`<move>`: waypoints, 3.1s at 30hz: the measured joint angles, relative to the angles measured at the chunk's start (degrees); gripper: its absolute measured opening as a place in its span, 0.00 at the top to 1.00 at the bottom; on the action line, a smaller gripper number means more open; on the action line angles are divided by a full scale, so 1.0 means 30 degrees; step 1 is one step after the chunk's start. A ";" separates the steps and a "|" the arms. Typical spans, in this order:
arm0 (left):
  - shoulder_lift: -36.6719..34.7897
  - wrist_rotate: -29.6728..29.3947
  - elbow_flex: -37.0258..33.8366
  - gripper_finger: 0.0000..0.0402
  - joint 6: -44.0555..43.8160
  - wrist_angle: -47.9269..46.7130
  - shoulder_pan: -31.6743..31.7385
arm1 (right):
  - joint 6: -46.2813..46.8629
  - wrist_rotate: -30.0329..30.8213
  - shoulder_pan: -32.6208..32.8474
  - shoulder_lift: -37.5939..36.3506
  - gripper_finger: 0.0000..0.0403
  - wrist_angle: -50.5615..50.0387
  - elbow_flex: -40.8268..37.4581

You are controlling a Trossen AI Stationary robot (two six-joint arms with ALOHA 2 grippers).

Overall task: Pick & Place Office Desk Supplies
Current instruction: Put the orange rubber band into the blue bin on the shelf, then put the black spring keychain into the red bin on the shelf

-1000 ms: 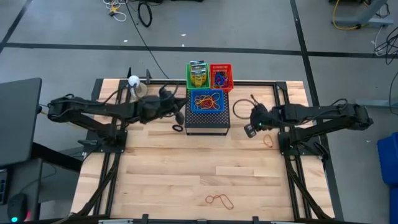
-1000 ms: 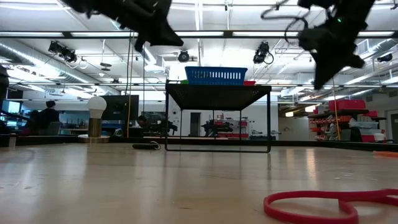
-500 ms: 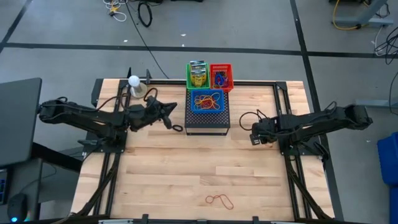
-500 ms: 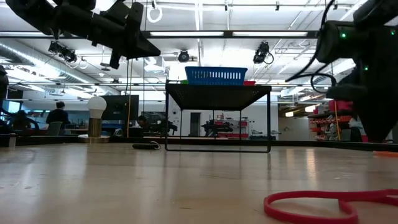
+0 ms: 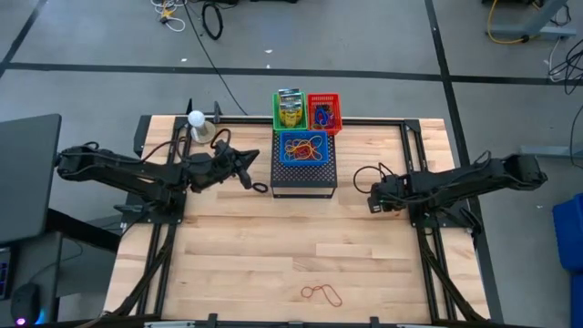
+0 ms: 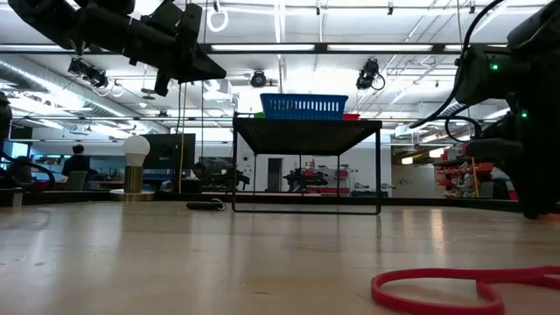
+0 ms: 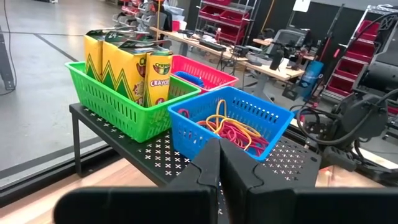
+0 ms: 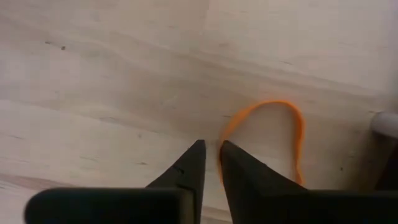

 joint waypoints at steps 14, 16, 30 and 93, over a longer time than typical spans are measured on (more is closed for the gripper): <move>-0.0324 0.0568 -0.1060 0.98 0.0841 0.0622 -0.0007 | -0.4179 -0.0515 0.0125 0.0024 0.99 -0.1733 0.4741; -0.0677 0.1580 -0.1576 0.98 0.1021 0.1867 0.0008 | -0.4914 0.0055 0.0308 0.0024 0.99 -0.3143 0.6780; -0.2601 0.2189 -0.3037 0.98 0.1219 0.2665 0.0036 | -1.4091 0.4857 -0.0024 0.6723 1.00 -0.7005 2.2254; -0.2572 0.2718 -0.3000 0.98 -0.1550 0.3329 0.0015 | -2.2867 0.4057 -0.2452 0.3431 0.94 0.5326 1.5517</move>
